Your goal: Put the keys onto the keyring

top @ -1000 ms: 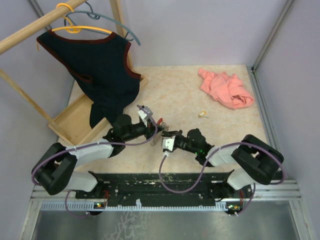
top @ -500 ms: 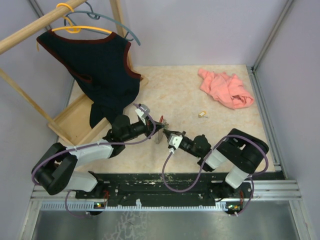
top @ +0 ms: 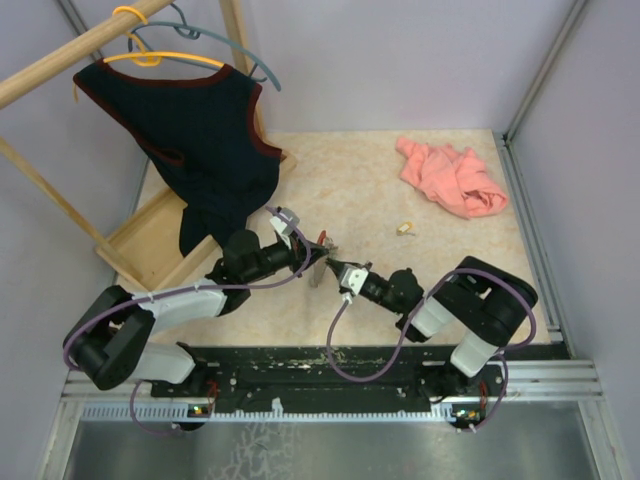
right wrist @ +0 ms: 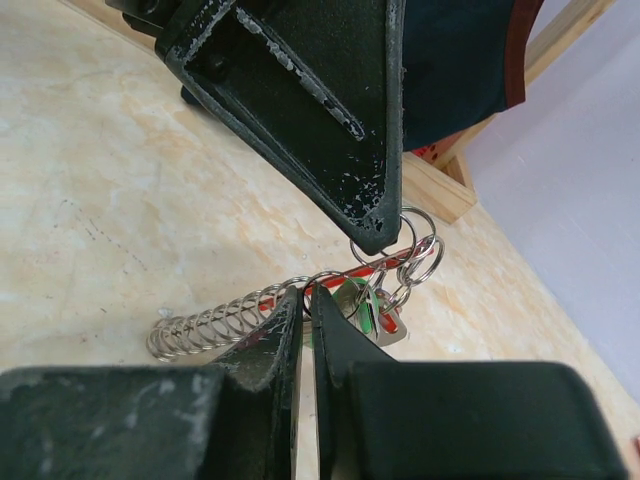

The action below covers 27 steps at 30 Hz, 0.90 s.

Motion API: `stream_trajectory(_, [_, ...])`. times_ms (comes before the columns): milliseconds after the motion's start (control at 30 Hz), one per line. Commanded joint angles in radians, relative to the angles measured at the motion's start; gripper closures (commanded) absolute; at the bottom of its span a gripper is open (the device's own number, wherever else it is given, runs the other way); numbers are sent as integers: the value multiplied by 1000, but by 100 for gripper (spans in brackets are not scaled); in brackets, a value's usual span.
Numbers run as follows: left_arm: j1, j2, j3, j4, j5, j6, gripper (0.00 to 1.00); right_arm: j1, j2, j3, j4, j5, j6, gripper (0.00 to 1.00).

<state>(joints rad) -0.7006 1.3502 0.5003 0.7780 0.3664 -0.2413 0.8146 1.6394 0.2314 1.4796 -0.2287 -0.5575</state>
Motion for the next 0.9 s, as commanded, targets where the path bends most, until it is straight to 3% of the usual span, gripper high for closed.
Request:
stream_trajectory(0, [-5, -13, 0, 49, 26, -20, 100, -19, 4, 39, 42, -28, 44, 98])
stream_trajectory(167, [-5, -10, -17, 40, -12, 16, 100, -38, -81, 50, -105, -96, 85, 100])
stream_trajectory(467, [-4, 23, -47, 67, -60, 79, 92, -51, -308, 225, -807, -220, 155, 100])
stream_trajectory(867, [-2, -6, -193, 236, -158, 176, 76, -82, -298, 494, -1339, -236, 241, 100])
